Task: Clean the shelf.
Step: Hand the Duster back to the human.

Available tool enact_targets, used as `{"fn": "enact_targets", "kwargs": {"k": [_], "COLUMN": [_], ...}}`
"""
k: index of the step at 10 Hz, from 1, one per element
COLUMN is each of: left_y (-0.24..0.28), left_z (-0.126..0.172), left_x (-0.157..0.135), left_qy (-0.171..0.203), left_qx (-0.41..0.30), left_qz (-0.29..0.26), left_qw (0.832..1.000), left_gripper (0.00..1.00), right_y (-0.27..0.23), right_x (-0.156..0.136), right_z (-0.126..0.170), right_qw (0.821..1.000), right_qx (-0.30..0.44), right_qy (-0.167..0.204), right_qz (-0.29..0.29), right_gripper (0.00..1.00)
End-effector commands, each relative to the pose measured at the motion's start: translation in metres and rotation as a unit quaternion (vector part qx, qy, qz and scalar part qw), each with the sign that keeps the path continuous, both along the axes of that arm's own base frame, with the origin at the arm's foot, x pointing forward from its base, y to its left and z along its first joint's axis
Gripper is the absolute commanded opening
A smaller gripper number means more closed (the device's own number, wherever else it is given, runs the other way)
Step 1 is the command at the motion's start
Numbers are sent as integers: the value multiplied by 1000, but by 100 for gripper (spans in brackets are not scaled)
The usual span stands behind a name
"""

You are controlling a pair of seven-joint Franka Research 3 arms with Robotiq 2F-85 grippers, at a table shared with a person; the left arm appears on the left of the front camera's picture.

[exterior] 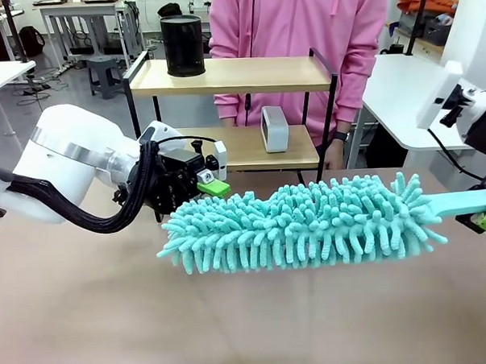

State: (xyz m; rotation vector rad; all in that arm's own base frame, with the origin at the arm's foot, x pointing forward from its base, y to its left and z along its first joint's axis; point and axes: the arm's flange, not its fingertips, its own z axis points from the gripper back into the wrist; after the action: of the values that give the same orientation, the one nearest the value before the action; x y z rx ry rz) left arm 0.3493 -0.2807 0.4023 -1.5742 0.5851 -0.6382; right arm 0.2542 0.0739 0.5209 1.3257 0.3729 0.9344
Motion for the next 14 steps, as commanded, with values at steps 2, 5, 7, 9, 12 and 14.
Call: {"fn": "enact_targets", "kwargs": {"k": [2, 5, 7, 9, 12, 14], "left_y": [-1, -6, -12, -13, -12, -13], "left_z": [11, 12, 10, 7, 8, 9], "left_x": [-12, -31, -41, -45, -44, -43], "left_qy": [34, 34, 27, 23, 17, 10], "left_qx": [-37, -37, -28, -23, -25, -34], "left_qz": [-24, -75, -100, -113, -104, -93], "left_qw": [998, 996, 994, 993, 994, 995], "left_gripper": [100, 100, 100, 100, 100, 42], "right_y": [0, -3, -5, -5, -4, -4], "right_x": [10, 11, 10, 11, 10, 9], "right_z": [4, 2, 0, -1, -1, -1], "right_qw": [1000, 1000, 999, 999, 999, 999], "right_qx": [20, 27, 30, 32, 30, 31], "right_qy": [0, 2, 6, 7, 9, 10], "right_qz": [13, 12, 11, 11, 13, 14], "right_gripper": [11, 11, 11, 11, 11, 11]}}
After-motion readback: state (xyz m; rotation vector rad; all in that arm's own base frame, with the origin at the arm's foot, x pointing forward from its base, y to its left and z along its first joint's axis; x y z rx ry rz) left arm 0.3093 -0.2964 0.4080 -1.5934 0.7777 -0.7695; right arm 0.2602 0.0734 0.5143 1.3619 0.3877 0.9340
